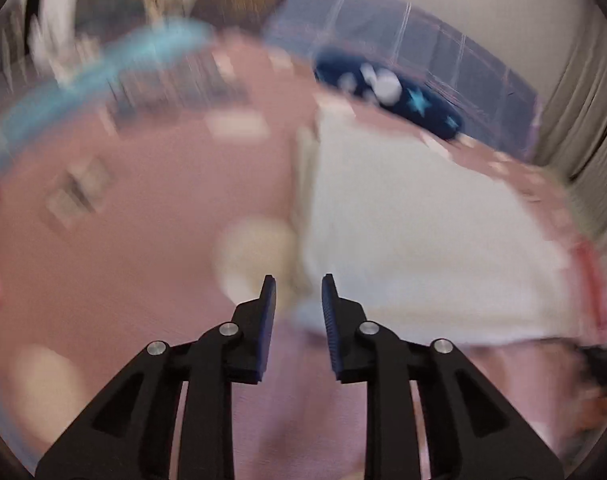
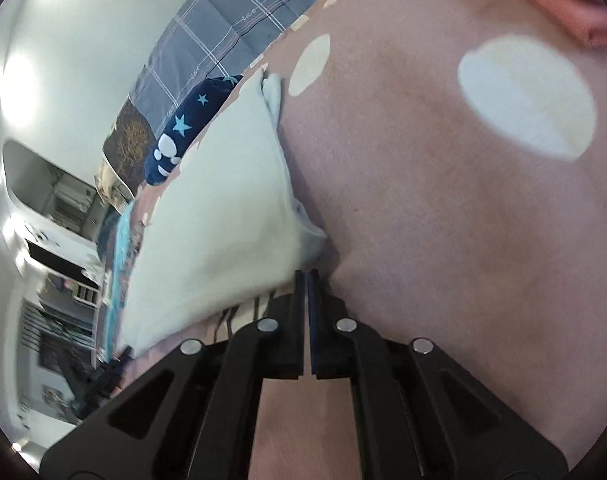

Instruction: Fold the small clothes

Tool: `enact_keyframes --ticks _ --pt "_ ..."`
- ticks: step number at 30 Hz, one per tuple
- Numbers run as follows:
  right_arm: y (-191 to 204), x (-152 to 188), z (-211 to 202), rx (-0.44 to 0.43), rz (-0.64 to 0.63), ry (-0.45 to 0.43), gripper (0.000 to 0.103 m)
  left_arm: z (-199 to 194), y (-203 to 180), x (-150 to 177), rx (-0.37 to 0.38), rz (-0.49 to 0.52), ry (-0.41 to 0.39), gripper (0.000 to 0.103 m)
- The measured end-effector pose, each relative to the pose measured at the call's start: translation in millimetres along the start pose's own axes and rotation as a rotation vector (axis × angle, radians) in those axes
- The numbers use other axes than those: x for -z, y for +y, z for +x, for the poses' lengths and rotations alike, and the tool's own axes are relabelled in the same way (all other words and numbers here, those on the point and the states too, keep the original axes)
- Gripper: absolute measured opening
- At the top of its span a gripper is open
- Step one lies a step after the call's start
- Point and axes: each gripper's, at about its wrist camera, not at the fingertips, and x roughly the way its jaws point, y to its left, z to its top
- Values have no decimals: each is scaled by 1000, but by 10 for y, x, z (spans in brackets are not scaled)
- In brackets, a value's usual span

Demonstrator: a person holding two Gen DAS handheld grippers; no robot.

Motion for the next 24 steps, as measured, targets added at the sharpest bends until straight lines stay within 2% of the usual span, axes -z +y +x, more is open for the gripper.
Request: enact_keyframes --ticks 2,4,8,10,12,13,16,18,20,22,24 --pt "26 -25 -140 40 -53 -39 5 -178 -196 -87 -21 96 -69 29" --pt "45 -77 -296 55 -102 -88 6 -294 -541 -157 88 185 -79 38" --pt "70 -269 -382 70 -139 -130 8 -212 -1550 -61 330 399 11 38" --pt "108 -341 -426 37 -150 -150 10 -107 -1974 47 388 472 47 38" --pt "157 -362 -469 21 -173 -179 24 -6 -2415 185 458 558 83 38" --pt "147 -366 -502 25 -184 -187 34 34 -2578 243 472 588 88 38" --pt "150 -446 -434 53 -220 -170 35 152 -3057 428 519 680 114 38" --pt "137 -595 -384 47 -236 -150 29 173 -3318 564 553 736 128 38" --pt "136 -759 -345 24 -245 -119 23 169 -3533 686 575 795 136 49" --pt "158 -1023 -199 -17 -253 -71 19 186 -3657 775 567 831 134 53" --pt "202 -1289 19 -11 -261 -41 19 243 -3743 806 546 848 144 53"
